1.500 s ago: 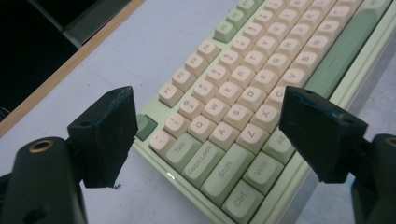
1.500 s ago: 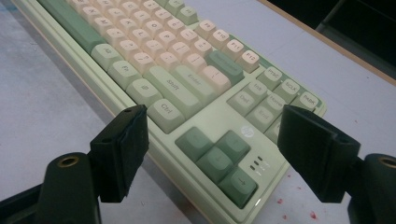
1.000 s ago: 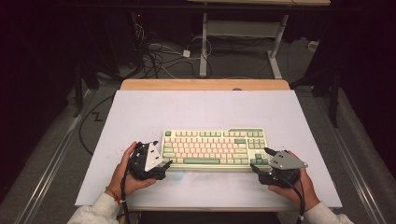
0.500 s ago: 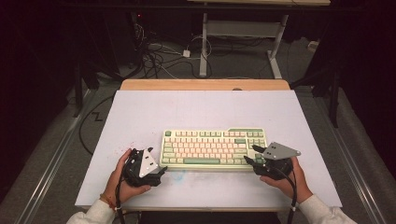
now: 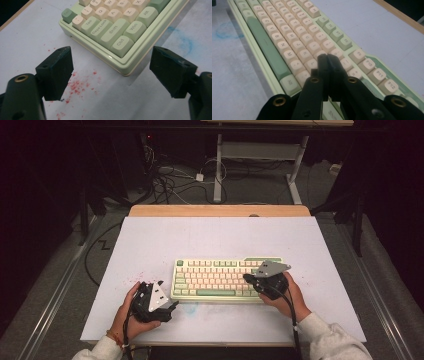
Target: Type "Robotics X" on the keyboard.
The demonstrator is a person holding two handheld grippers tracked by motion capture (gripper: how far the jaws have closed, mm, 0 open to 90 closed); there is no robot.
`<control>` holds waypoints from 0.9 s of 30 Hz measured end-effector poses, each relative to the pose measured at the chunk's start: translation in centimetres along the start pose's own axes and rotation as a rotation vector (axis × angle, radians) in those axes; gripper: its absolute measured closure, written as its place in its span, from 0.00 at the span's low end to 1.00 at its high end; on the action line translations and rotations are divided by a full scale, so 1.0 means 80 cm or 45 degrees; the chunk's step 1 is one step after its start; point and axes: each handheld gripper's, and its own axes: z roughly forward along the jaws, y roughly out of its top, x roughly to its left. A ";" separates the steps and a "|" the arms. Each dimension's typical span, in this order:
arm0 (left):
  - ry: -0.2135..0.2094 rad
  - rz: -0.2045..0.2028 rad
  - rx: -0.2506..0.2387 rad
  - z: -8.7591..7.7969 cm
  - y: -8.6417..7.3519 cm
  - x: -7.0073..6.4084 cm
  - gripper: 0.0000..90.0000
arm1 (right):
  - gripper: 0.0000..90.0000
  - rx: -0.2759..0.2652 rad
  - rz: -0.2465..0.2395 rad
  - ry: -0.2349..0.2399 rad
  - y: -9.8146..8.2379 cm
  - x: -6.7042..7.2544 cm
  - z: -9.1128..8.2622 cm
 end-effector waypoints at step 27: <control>-0.019 -0.006 0.010 0.003 -0.002 -0.001 0.20 | 1.00 0.118 -0.059 0.034 0.040 0.010 0.075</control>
